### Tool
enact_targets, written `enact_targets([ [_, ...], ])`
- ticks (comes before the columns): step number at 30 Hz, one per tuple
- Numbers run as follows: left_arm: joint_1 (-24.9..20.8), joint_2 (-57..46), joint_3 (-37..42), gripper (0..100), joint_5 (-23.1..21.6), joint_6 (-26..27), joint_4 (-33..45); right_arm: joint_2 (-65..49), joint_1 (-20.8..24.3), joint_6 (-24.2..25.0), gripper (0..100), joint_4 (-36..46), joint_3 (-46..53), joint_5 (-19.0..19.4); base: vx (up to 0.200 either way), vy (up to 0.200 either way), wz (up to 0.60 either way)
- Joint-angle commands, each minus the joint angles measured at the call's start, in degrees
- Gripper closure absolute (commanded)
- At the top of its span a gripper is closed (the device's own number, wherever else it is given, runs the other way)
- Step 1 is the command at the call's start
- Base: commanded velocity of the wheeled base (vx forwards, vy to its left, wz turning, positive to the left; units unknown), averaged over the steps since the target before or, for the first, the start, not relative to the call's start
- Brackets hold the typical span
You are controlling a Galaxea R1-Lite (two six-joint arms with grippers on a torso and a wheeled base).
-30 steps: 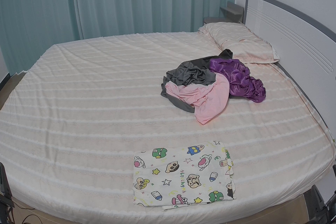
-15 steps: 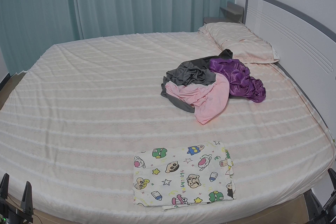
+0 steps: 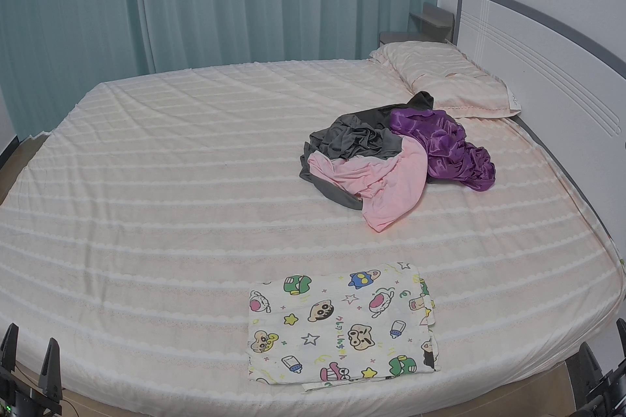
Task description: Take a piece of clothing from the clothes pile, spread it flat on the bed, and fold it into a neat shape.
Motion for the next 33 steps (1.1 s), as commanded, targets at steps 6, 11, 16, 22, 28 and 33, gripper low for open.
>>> enact_targets([
  [6, 0.00, -0.71, 1.01, 0, 3.67, 6.56, 0.01, -0.71, 0.04, 1.10, 0, -0.74, 0.55, -0.66, 0.000, 0.000, 0.00],
  [11, 0.00, -0.71, 1.01, 0, -8.29, 4.27, 0.10, -0.71, 0.04, 1.10, 0, -2.14, 0.99, -0.66, 0.000, 0.000, 0.00],
  [16, -0.09, 0.44, 1.01, 0, -10.48, 1.81, 0.10, -0.71, 0.04, 1.10, 0, -2.14, 0.99, -0.66, 0.000, 0.000, 0.00],
  [22, 0.18, -0.62, 0.92, 0, -1.43, 3.66, 5.02, -0.71, -0.05, 1.18, 0, -2.23, 0.99, -0.75, 0.000, 0.000, 0.00],
  [28, 0.09, -0.53, 1.01, 0, -1.69, 3.83, 3.96, -0.71, -0.05, 1.10, 0, -2.14, 0.99, -0.75, 0.000, 0.000, 0.00],
  [33, 0.09, -0.62, 1.01, 0, -1.34, 3.22, 3.96, -0.71, 0.04, 0.92, 0, -2.14, 0.99, -0.66, 0.000, 0.000, 0.00],
])
